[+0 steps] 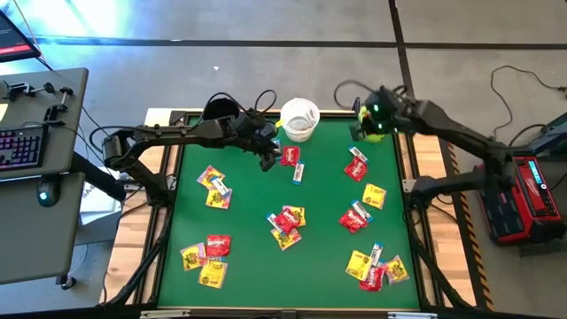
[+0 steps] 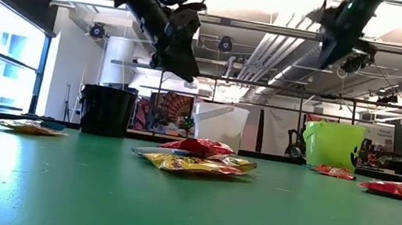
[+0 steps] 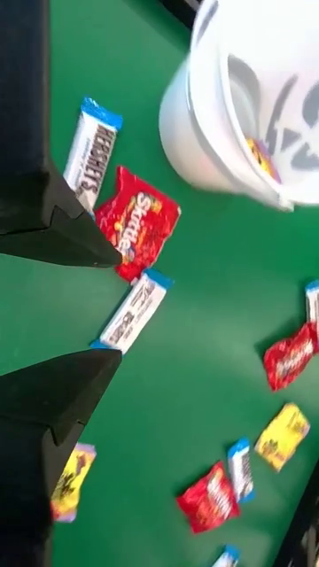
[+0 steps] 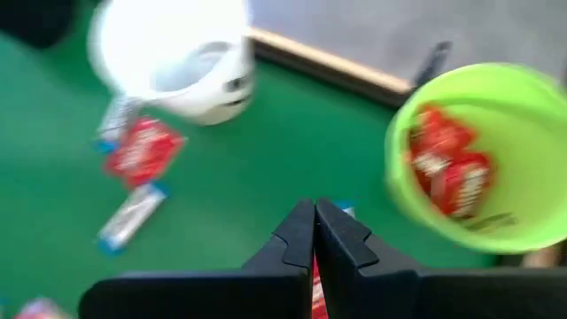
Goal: Sort candy by brand, put in halloween buckets
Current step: Put the red candy into the green bucket
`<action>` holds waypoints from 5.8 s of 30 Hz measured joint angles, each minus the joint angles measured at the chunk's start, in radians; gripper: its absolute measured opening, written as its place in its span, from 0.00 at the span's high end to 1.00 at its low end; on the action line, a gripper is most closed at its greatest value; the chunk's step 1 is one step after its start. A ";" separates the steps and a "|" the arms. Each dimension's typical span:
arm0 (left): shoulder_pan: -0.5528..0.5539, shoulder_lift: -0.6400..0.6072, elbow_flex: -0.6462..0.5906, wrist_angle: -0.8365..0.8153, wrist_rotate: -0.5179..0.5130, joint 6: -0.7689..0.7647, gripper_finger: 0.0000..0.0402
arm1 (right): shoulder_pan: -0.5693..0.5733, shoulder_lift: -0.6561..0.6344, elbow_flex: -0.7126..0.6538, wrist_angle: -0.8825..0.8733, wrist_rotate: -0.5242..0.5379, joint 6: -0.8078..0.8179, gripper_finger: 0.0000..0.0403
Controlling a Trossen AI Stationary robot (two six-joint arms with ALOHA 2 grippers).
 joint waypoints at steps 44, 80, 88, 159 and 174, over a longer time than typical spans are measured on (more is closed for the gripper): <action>-0.068 0.000 -0.049 0.020 0.082 -0.033 0.62 | 1.447 0.132 -0.252 0.264 -0.317 1.458 0.59; -0.105 0.000 -0.049 0.015 0.067 -0.044 0.62 | 1.498 0.509 -0.250 0.328 -0.259 1.635 0.99; -0.105 0.000 -0.048 0.015 0.067 -0.044 0.62 | 1.498 0.495 -0.156 0.223 -0.227 1.562 1.00; -0.122 0.000 -0.048 0.012 0.060 -0.052 0.62 | 1.397 0.235 -0.308 0.308 -0.038 1.179 0.93; -0.116 0.000 -0.048 0.019 0.013 -0.043 0.62 | 0.706 -0.094 -0.308 0.034 0.140 0.666 0.93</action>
